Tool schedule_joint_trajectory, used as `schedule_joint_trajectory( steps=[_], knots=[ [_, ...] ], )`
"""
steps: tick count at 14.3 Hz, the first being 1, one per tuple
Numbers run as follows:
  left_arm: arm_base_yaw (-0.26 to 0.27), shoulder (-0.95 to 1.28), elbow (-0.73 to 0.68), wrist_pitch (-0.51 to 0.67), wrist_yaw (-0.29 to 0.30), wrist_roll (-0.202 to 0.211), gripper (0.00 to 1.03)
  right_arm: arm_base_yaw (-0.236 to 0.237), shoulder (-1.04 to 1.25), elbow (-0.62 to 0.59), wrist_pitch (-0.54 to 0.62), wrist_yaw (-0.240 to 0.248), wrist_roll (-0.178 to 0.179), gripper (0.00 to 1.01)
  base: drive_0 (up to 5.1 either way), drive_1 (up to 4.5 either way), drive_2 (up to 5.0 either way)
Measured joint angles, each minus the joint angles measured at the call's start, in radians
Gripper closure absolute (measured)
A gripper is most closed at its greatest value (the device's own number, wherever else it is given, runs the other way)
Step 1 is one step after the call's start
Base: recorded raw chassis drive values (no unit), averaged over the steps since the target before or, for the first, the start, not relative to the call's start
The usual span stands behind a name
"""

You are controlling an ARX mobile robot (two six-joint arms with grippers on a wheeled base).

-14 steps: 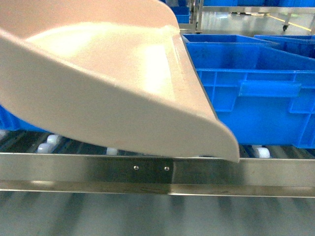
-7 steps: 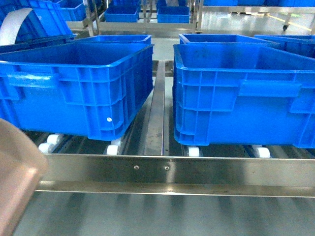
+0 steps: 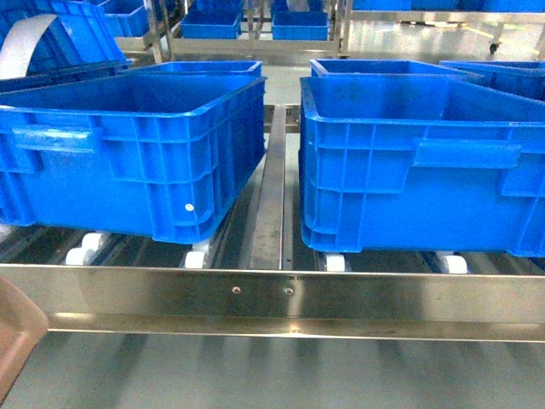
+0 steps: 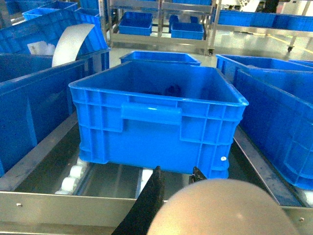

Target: Place part in tray to right shelf

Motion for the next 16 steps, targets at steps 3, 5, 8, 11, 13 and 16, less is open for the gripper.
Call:
schedule_joint_trajectory(
  steps=[3, 5, 8, 11, 13, 16],
  knots=[
    [-0.002, -0.039, -0.021, -0.013, 0.002, 0.000, 0.91, 0.000, -0.042, -0.020, -0.019, 0.000, 0.000, 0.76, 0.0, 0.00, 0.0],
    [-0.001, -0.095, -0.055, -0.041, 0.001, 0.000, 0.91, 0.000, -0.099, -0.038, -0.058, 0.000, -0.004, 1.00, 0.0, 0.00, 0.0],
    [-0.001, -0.183, -0.088, -0.095, 0.001, 0.000, 0.91, 0.000, -0.183, -0.061, -0.117, 0.000, 0.000, 0.99, 0.0, 0.00, 0.0],
    [-0.001, -0.261, -0.107, -0.149, 0.001, 0.000, 0.91, 0.000, -0.250, -0.085, -0.144, 0.000, 0.000, 0.99, 0.0, 0.00, 0.0],
    [-0.001, -0.300, -0.127, -0.151, 0.002, 0.001, 0.91, 0.000, -0.292, -0.085, -0.189, 0.000, 0.000, 0.99, 0.0, 0.00, 0.0],
    [-0.001, -0.366, -0.127, -0.213, 0.001, 0.000, 0.91, 0.000, -0.350, -0.085, -0.245, 0.000, 0.000, 0.99, 0.0, 0.00, 0.0]
  ],
)
